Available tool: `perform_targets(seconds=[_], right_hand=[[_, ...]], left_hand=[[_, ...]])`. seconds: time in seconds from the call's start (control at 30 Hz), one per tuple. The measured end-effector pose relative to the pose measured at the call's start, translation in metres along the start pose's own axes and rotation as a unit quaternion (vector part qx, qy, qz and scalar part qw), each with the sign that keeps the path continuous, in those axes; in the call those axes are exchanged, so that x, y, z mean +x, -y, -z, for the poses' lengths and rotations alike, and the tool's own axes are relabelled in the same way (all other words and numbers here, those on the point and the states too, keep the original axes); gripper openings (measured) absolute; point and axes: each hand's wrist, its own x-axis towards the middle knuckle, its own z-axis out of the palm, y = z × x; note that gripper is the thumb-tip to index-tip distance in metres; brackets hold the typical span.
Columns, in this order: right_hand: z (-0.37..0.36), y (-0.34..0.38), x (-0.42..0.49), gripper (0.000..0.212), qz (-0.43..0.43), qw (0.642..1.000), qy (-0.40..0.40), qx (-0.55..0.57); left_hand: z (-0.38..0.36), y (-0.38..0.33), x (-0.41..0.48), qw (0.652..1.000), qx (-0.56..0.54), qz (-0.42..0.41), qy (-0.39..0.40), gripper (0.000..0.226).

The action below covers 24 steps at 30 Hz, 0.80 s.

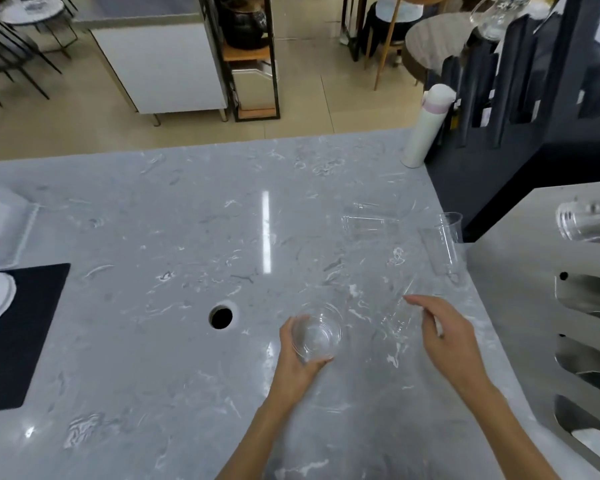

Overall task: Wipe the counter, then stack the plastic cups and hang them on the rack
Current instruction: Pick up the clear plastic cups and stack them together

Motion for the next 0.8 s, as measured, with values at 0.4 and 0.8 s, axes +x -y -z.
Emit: perform_targets(seconds=[0.4,0.8], right_hand=[[-0.024,-0.055,0.037,0.099,0.108,0.921,0.229,-0.296],[0.015,0.02,-0.004,0.076,-0.144,0.886,0.104,0.429]], left_hand=[[-0.012,-0.01,0.008,1.0,0.016,-0.013,0.007,0.092],[-0.006,-0.061,-0.037,0.961,0.234,-0.147,-0.007,0.081]])
